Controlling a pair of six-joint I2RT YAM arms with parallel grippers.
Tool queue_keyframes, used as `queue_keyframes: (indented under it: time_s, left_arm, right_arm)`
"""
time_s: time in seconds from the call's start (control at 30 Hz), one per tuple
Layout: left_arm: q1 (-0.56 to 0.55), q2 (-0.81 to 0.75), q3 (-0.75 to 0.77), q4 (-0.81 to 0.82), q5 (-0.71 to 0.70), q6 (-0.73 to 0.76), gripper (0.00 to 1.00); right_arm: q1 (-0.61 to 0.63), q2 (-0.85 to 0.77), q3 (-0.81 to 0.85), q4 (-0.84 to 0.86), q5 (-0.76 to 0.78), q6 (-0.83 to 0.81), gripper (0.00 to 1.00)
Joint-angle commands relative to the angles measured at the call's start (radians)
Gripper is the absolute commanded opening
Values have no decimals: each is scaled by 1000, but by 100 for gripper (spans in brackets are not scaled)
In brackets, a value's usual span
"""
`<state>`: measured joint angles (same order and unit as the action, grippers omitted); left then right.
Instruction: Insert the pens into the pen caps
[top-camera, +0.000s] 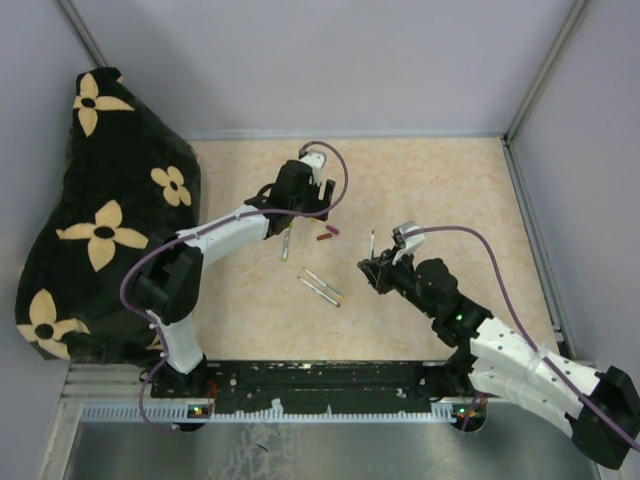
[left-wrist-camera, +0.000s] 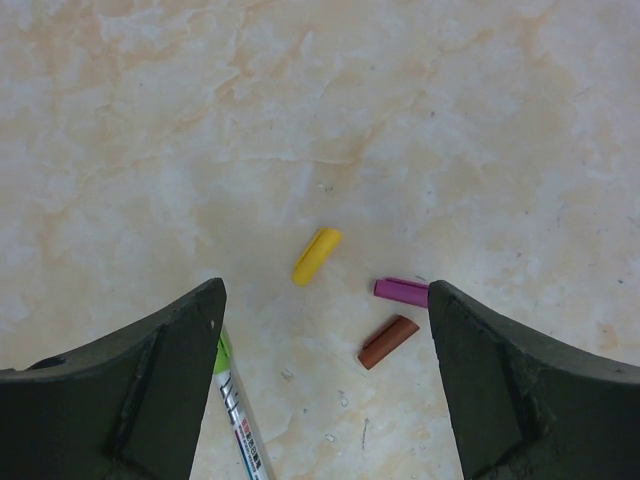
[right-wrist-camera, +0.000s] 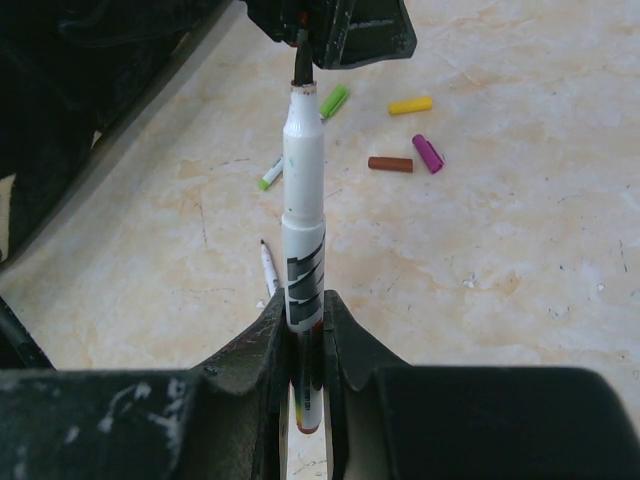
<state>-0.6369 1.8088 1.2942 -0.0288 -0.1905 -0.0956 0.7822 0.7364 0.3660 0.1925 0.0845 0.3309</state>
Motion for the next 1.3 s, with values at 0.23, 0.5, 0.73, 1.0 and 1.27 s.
queue_keyframes:
  time_s: [0.23, 0.5, 0.73, 1.0, 1.27]
  left_arm:
    - [63, 107, 84, -67, 121, 44, 84]
    - [74, 175, 130, -88, 150, 57, 83]
    - [74, 200, 145, -91, 159, 56, 78]
    - [74, 233, 163, -100, 177, 49, 74]
    - [74, 265, 184, -111, 186, 46, 71]
  right_arm:
    - [-4, -55, 17, -30, 14, -29, 0]
    - [-4, -46, 14, -25, 13, -28, 0]
    - [-4, -38, 14, -17, 13, -29, 0]
    - [-4, -22, 16, -5, 8, -27, 0]
    - [-4, -22, 13, -7, 10, -30, 0]
